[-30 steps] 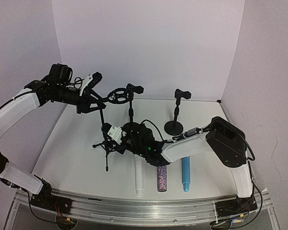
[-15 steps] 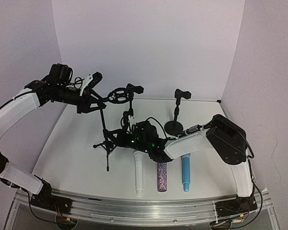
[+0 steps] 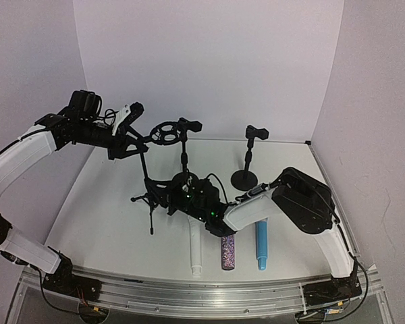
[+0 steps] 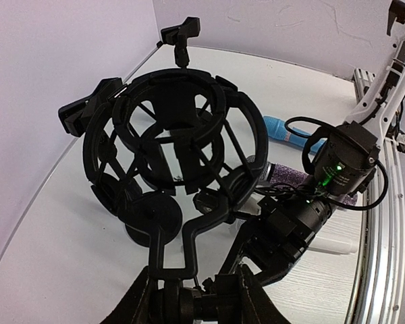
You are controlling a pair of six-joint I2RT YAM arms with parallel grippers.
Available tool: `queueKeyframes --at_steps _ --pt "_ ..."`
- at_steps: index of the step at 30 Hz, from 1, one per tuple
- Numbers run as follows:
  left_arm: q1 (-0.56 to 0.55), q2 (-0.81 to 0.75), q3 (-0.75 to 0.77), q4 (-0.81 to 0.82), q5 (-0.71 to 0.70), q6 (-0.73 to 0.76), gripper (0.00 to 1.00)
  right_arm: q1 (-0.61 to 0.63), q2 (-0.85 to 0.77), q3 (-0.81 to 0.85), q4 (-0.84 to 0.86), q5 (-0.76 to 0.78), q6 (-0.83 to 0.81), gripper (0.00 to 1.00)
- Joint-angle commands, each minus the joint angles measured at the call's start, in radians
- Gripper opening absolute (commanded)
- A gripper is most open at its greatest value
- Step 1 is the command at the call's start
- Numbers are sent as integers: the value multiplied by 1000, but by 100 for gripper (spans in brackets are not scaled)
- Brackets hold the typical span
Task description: Attach the microphones to the stand
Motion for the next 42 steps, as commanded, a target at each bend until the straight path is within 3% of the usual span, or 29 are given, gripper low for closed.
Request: queueKeyframes --at_steps 1,6,12,17,21,25,28,33,39,42 --pt "-5 -19 50 6 55 3 0 -37 -78 -46 -17 56 11 32" --pt "1 -7 88 -33 21 34 0 -41 -203 -83 -86 7 -123 62" --pt "6 -11 100 -71 1 52 0 -41 -389 -101 -399 -48 -372 65" --pt "17 -31 66 -60 1 41 0 -40 -525 -41 -1006 -27 -579 63" --pt "21 -50 33 -44 8 28 0 -30 -561 78 -1554 113 -727 62" --pt "26 -54 23 -44 20 13 0 -28 -517 148 -1912 227 -793 62" --pt "27 -56 23 -43 23 6 0 -31 -466 160 -2004 222 -800 66" --pt "27 -60 22 -41 30 4 0 -89 -396 138 -2016 105 -763 73" --pt "26 -58 26 -36 40 -3 0 -120 -258 267 -2017 -19 -835 71" --pt "28 -62 26 -34 46 -4 0 -131 -229 246 -2015 -20 -826 67"
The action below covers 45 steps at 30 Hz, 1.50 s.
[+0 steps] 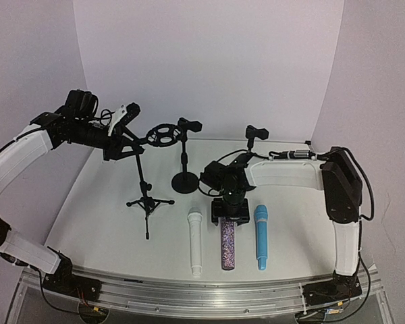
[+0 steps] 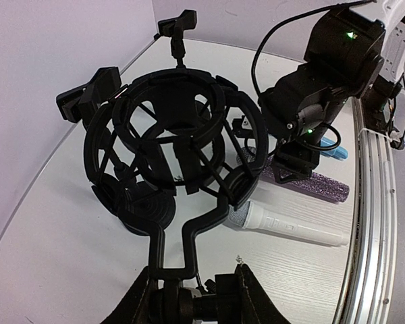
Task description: Attach the microphones to the stand
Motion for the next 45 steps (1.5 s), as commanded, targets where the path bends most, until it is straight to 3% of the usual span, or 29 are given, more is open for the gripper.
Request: queueKeyframes --at_steps 1,8,16,18,23,25,36,39,45 --pt "6 -45 9 49 43 -20 0 -8 29 9 -33 -42 -17 65" --pt "6 -38 7 51 53 -24 0 -29 75 29 -21 0 -49 50" --pt "6 -38 11 45 55 -23 0 -50 119 2 26 -27 -56 44" --pt "6 -35 12 46 54 -22 0 -51 121 0 35 -31 -59 37" --pt "6 -32 13 48 57 -23 0 -51 80 2 40 -26 -73 7" --pt "6 -32 13 42 55 -18 0 -51 27 3 39 -11 -82 1" --pt "6 -28 14 -33 86 49 0 -6 -367 216 95 152 -454 0" --pt "6 -32 11 -33 89 54 0 6 -434 242 245 151 -563 0" --pt "5 -30 -2 -15 88 57 0 14 -454 276 707 103 -770 0"
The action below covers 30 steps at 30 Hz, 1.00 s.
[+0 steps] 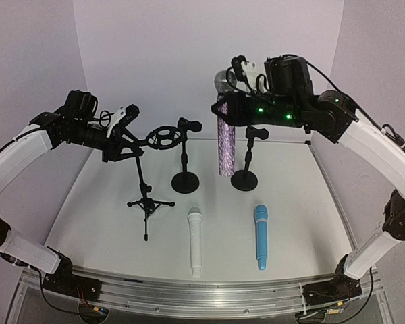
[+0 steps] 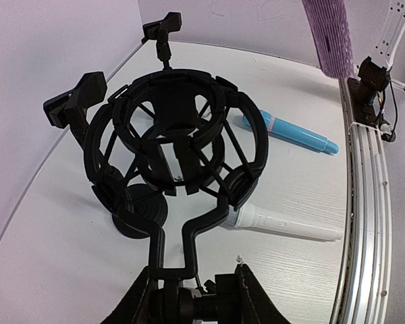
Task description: Attach the microphones to the stand
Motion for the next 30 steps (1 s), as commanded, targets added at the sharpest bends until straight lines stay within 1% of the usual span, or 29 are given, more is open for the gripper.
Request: queueKeyframes --at_steps 1,2,4,9,12,14,19,24,30 --pt "2 -27 -1 13 42 7 0 4 41 29 471 -47 -217 0" --pt "2 -26 0 14 44 3 0 4 57 42 562 -74 -240 0" --pt "2 -23 2 14 45 -4 0 6 116 88 672 -132 -271 0" --pt "2 -25 -1 17 45 -15 0 18 289 283 806 -241 -346 0" --pt "2 -28 -6 22 41 -20 0 21 367 411 810 -285 -364 0" --pt "2 -30 -7 26 41 -23 0 22 395 446 810 -288 -374 0" --pt "2 -29 -7 35 46 -28 0 24 397 427 802 -266 -354 0" --pt "2 -31 -11 39 47 -25 0 27 394 398 730 -200 -363 0" --pt "1 -29 -13 50 49 -27 0 27 394 373 655 -160 -339 0"
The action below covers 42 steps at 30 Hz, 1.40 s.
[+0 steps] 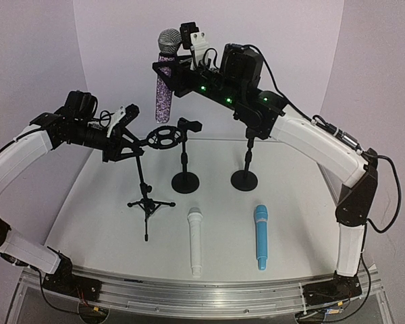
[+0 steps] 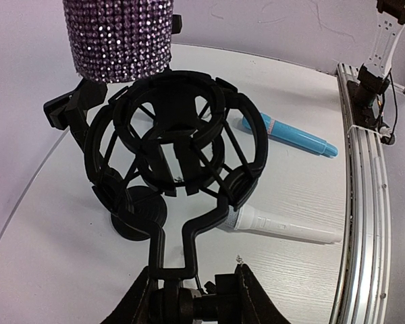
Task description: Attach the microphones to the stand
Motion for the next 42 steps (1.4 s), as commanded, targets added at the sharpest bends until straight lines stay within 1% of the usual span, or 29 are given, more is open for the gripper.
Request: queueKeyframes --at_steps 1,6,12,16,22,35,42 --pt "0 -28 -5 35 39 -17 0 5 -34 -7 -11 47 12 0" --pt "0 -24 -5 46 38 -25 0 5 -38 -25 -37 52 36 0" --pt "1 -21 -1 53 32 -33 0 7 -23 -8 -52 51 103 0" --pt "1 -20 -4 64 19 -37 0 10 -24 5 -99 56 120 0" --pt "1 -20 -7 77 8 -43 0 19 -30 -15 -120 54 152 0" --pt "1 -12 -12 83 -9 -39 0 65 -49 9 -173 56 113 0" --pt "1 -16 -11 84 -7 -37 0 75 -52 -14 -180 77 97 0"
